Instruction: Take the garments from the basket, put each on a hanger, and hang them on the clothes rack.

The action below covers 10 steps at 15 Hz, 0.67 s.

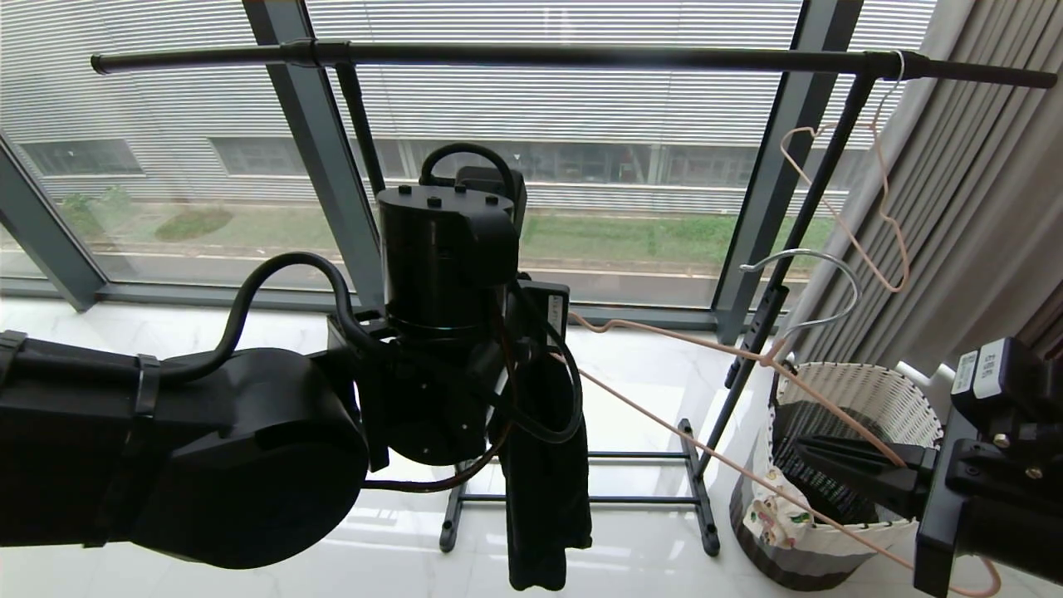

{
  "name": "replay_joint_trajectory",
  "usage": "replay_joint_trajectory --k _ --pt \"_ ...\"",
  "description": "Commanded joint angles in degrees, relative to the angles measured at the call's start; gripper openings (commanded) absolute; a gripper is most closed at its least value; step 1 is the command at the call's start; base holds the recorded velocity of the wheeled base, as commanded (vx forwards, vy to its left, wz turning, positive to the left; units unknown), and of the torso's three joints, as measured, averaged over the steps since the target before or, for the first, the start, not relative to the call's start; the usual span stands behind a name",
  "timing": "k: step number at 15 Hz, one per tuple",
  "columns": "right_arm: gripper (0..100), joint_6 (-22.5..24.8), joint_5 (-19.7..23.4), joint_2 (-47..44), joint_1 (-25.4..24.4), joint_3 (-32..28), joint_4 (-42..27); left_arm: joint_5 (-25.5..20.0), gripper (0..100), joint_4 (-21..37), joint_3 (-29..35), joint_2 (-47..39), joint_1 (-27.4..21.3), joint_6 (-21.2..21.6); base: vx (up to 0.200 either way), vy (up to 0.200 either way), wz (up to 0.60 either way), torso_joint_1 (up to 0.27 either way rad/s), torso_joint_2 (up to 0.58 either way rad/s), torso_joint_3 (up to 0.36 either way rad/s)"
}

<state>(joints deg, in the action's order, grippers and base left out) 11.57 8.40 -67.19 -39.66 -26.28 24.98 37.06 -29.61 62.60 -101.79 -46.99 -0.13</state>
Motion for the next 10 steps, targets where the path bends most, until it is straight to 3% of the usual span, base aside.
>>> replay_joint_trajectory --k 1,10 --pt "0 0.0 0.0 -0.6 -0.1 0.0 0.1 0.0 0 0.0 0.3 -0.5 -0.4 0.0 0.0 0.0 0.0 0.0 0.0 0.0" --pt "0 -0.9 0.0 -3.3 -3.2 0.3 2.5 0.6 0 0.0 2.0 -0.7 -0.9 -0.2 0.0 0.0 0.0 0.0 0.0 0.0"
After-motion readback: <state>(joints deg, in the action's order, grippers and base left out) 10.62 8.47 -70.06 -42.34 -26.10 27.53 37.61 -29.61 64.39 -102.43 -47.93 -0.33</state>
